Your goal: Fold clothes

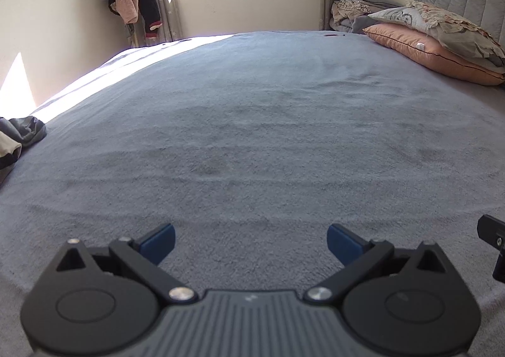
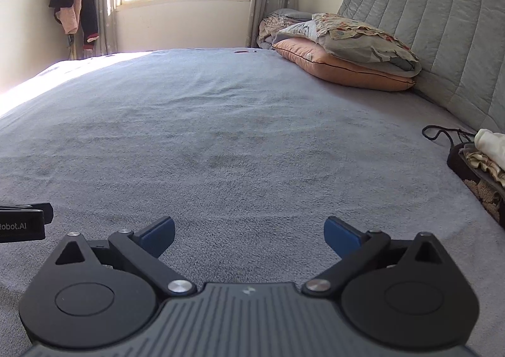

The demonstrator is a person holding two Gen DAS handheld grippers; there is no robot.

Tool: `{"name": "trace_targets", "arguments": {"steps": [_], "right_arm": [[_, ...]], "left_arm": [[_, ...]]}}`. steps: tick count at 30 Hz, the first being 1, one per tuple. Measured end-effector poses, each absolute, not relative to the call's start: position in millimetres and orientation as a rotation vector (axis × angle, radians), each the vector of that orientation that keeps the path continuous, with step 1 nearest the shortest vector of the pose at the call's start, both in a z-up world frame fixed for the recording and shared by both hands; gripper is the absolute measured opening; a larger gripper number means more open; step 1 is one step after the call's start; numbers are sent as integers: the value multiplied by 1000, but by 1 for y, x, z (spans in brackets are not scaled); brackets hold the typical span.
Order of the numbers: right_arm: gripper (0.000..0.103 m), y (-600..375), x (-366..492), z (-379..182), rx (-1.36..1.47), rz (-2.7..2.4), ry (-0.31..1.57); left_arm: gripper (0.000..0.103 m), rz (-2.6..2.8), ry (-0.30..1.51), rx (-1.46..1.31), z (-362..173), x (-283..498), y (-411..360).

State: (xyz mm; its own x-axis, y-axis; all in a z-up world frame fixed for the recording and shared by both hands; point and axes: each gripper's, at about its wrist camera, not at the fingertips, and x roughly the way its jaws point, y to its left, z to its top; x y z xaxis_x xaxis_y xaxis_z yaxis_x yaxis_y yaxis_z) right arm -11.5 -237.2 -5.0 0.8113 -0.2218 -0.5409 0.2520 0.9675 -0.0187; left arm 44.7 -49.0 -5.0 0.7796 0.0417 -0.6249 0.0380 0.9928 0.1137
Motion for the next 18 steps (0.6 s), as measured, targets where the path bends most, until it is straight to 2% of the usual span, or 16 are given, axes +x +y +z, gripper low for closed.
{"name": "trace_targets", "arguments": {"steps": [7,18], "right_arm": [[103,-239,10,-48,43,-244,604],[103,-244,13,-52,78,-231,609]], "left_arm": [[103,-14,661,42,-42,62,-35],[103,-23,660,28,-48,66,-36]]}}
